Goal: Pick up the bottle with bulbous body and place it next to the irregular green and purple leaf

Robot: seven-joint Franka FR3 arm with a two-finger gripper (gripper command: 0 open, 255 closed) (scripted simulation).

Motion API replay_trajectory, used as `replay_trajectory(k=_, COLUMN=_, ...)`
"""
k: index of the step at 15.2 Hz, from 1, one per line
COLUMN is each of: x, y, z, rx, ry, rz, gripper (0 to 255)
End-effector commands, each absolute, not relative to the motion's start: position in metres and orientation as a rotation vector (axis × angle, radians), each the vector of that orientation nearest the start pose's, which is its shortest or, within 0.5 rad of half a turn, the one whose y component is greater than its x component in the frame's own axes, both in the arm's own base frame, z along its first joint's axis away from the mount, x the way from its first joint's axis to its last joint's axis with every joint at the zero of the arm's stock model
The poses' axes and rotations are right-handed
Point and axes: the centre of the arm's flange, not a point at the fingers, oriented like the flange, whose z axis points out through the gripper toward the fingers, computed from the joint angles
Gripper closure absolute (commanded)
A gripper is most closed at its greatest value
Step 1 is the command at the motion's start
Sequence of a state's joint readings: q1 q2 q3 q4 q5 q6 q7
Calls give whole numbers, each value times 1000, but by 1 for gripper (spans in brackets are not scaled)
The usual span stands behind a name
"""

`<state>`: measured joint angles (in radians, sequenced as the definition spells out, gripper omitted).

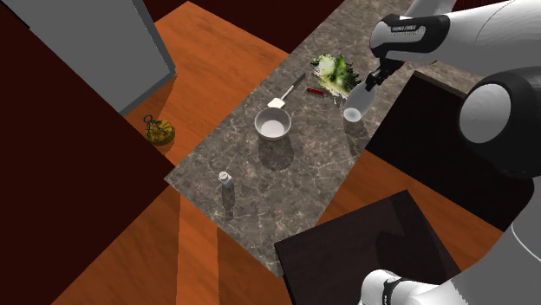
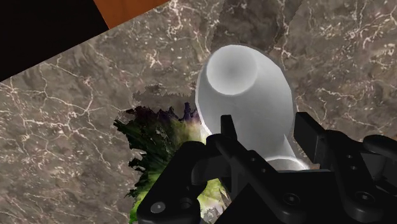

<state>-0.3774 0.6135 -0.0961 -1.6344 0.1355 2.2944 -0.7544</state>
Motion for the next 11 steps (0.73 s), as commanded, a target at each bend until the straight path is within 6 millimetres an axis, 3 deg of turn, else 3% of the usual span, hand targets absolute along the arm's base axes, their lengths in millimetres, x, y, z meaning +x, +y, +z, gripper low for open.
replay_trajectory(k=1, x=623, y=-306, z=265, rx=-3112, ry=-332, rz=-110, gripper=255)
replay_trajectory(k=6, x=623, y=-306, z=265, rx=-3112, ry=-332, rz=-110, gripper=255)
replay_trajectory(k=7, x=623, y=-306, z=265, rx=-3112, ry=-332, rz=-110, gripper=0)
replay_trajectory(k=11, x=622, y=-306, z=265, rx=-3112, ry=-332, rz=-110, gripper=0)
